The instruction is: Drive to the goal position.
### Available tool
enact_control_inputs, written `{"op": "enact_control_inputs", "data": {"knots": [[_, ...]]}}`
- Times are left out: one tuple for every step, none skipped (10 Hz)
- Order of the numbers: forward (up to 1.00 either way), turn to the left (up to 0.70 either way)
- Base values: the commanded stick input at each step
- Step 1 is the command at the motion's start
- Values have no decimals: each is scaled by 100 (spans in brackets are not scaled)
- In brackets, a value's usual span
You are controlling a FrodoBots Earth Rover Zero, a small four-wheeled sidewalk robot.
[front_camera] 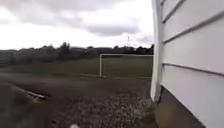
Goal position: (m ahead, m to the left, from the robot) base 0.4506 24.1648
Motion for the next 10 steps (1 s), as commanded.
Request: {"op": "enact_control_inputs", "data": {"knots": [[0,0],[0,0],[0,0],[0,0],[0,0],[0,0],[2,0],[4,0],[1,0],[0,0]]}}
